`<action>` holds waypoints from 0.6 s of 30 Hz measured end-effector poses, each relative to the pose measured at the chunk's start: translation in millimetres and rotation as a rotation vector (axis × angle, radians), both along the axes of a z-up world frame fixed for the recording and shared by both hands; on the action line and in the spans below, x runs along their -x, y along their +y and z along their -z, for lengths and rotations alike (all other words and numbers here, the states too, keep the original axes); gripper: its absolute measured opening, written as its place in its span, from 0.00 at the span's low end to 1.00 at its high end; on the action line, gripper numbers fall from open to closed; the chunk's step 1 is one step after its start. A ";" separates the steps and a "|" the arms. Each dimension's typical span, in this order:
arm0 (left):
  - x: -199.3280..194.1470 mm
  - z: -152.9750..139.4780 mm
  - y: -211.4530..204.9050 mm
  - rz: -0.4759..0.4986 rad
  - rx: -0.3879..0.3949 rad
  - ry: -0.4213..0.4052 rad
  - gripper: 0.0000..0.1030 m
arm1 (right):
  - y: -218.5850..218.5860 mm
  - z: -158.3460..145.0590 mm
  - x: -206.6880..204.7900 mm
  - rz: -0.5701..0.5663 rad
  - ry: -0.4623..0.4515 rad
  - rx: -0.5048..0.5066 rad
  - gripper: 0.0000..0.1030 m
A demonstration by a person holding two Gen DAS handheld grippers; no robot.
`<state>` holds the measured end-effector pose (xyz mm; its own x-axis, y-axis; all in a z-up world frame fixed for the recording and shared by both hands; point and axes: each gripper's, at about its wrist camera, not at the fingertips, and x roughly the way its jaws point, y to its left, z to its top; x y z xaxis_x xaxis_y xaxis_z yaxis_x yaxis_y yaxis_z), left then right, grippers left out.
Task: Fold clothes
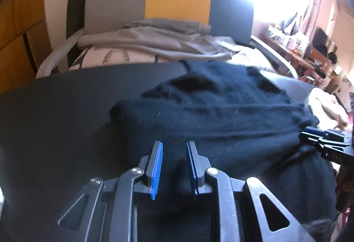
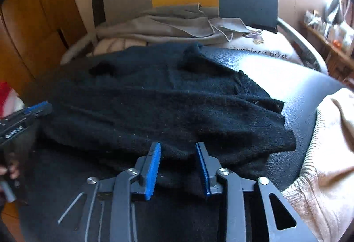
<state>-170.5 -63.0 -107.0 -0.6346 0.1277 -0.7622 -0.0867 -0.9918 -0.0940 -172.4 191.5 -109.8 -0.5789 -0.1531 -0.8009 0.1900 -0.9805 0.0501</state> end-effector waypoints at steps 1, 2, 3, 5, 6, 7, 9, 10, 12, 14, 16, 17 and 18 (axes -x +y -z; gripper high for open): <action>-2.2 6.2 -0.9 -0.007 0.005 -0.012 0.21 | -0.9 3.2 -2.0 0.006 0.004 -0.029 0.43; -5.4 10.1 -1.8 -0.010 0.004 -0.008 0.21 | 1.1 5.2 -6.6 0.015 0.010 -0.041 0.47; -9.8 12.7 -2.8 -0.012 0.010 0.004 0.21 | 3.1 7.2 -11.3 0.023 0.017 -0.053 0.48; -14.8 14.1 -2.1 -0.021 0.025 0.010 0.21 | 7.1 11.2 -20.5 0.040 0.030 -0.078 0.50; -16.2 14.5 -1.0 -0.026 0.036 0.011 0.21 | 8.7 13.6 -24.3 0.045 0.039 -0.089 0.50; -16.7 14.8 -0.2 -0.030 0.041 0.012 0.21 | 10.1 15.7 -26.9 0.047 0.051 -0.094 0.51; -16.7 15.4 -1.1 -0.045 0.032 0.011 0.21 | 14.5 16.5 -31.9 0.057 0.058 -0.081 0.52; -16.6 15.4 -2.7 -0.055 0.019 0.010 0.21 | 15.8 17.0 -28.3 0.062 0.056 -0.074 0.52; -16.7 14.6 -3.8 -0.066 0.010 0.009 0.21 | 16.9 17.1 -25.1 0.064 0.055 -0.068 0.55; -17.5 11.0 -5.6 -0.060 -0.013 0.003 0.21 | 17.6 16.4 -24.1 0.066 0.052 -0.061 0.56; -16.4 3.3 -15.9 -0.042 -0.110 -0.010 0.21 | 17.7 14.3 -24.5 0.066 0.047 -0.051 0.56; -13.9 -1.0 -25.3 -0.044 -0.160 -0.012 0.21 | 17.9 12.9 -24.3 0.065 0.042 -0.045 0.56; -9.7 -6.4 -37.0 -0.056 -0.204 -0.009 0.21 | 18.0 10.6 -23.2 0.065 0.032 -0.037 0.56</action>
